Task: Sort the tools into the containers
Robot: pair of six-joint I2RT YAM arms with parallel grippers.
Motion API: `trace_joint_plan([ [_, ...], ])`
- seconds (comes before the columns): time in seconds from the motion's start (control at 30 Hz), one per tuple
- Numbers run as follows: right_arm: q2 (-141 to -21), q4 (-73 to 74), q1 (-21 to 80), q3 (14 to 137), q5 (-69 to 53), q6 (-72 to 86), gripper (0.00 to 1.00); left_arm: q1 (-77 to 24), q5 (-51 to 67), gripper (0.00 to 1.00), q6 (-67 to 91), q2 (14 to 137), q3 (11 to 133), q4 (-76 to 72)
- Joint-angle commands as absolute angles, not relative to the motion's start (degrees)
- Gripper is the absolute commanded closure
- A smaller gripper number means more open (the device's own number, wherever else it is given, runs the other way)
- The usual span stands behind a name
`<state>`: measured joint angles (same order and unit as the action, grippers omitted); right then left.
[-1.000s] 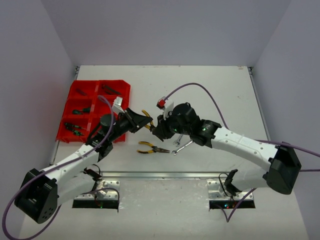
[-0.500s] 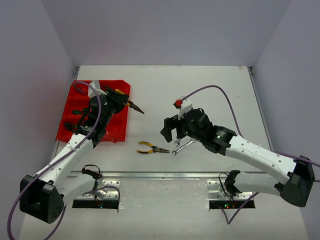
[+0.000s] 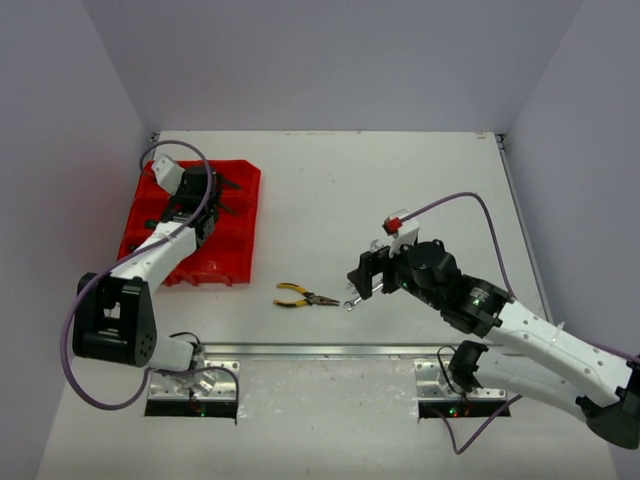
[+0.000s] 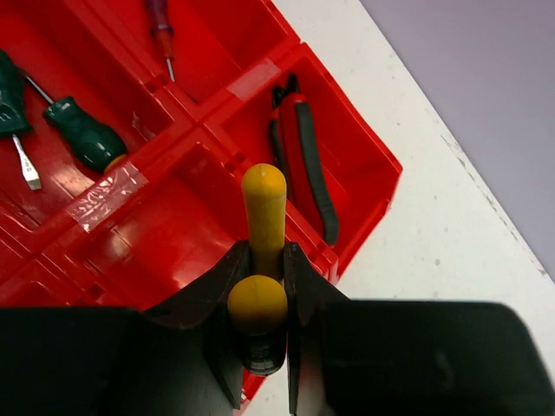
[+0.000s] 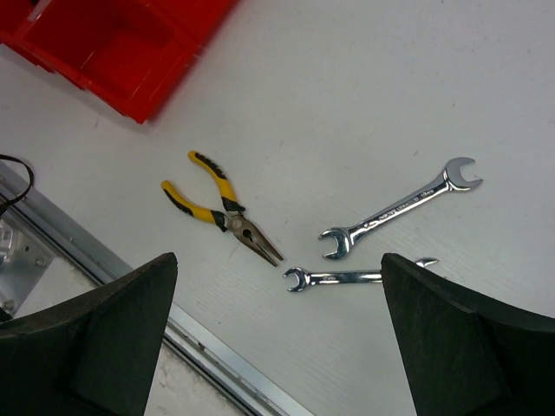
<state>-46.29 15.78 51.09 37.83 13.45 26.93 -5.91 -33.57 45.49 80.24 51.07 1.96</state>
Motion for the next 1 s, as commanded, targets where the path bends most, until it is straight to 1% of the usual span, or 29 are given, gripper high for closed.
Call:
trace_joint_plan([
  [0.0,-43.12,14.68,50.98,37.1,13.64,25.93,0.01,-5.11,-40.69,1.0,43.76,83.25,54.43,-3.53],
  [0.1,-42.8,14.91,50.98,36.77,13.02,25.81,0.01,-5.1,-38.16,1.0,43.71,86.01,56.55,-3.02],
  [0.13,-42.84,15.01,50.98,36.64,12.91,25.9,0.01,-5.1,-37.54,0.96,44.48,86.35,56.31,-2.88],
  [0.23,-43.0,15.29,50.98,36.11,12.85,26.19,0.01,-5.1,-35.64,0.73,46.93,86.84,54.33,-3.43],
  [0.3,-43.07,15.29,50.98,35.77,13.04,26.15,0.01,-5.1,-34.29,0.54,47.49,86.49,52.93,-4.34],
  [0.33,-43.41,15.29,50.98,35.8,13.41,26.05,0.01,-5.13,-33.9,0.4,48.3,85.88,52.45,-3.81],
  [0.37,-44.17,15.3,50.97,35.87,13.88,25.92,0.01,-5.18,-33.12,0.21,49.49,84.8,52.03,-2.62],
  [0.4,-45.38,15.36,50.91,36.21,13.96,25.72,0.01,-5.19,-32.65,0.13,49.97,84.12,51.89,-1.94],
  [0.43,-46.98,15.38,50.93,36.7,13.84,25.44,0.01,-5.19,-32.43,0.07,50.36,82.61,51.77,-1.01],
  [0.53,-51.56,15.29,50.89,38.7,12.43,23.76,0.01,-5.19,-32.68,0.0,51.31,75.98,51.85,4.13],
  [0.6,-57.3,15.22,50.89,40.8,8.89,21.64,0.01,-5.19,-32.8,0.0,50.63,69.7,53.03,7.63],
  [0.7,-67.6,13.91,50.89,43.21,-0.13,14.15,0.01,-5.19,-31.36,0.0,47.28,60.73,55.91,13.44],
  [0.77,-73.68,15.43,50.89,47.82,-6.6,11.39,0.01,-5.19,-26.63,0.0,45.14,56.61,57.28,16.2],
  [0.8,-76.61,16.78,50.89,49.21,-6.93,9.95,0.01,-5.19,-24.41,0.0,43.45,52.66,57.71,17.73],
  [0.83,-81.98,17.45,50.97,52.01,-7.03,9.19,0.01,-5.19,-21.96,0.0,40.22,50.42,57.5,18.41],
  [0.87,-84.65,17.9,50.98,53.19,-7.11,8.32,0.02,-5.19,-17.86,0.0,38.68,48.39,57.07,19.11],
  [0.97,-94.09,21.56,51.06,58.8,-7.73,5.99,0.16,-5.19,-8.29,0.0,31.7,38.77,53.12,21.77],
])
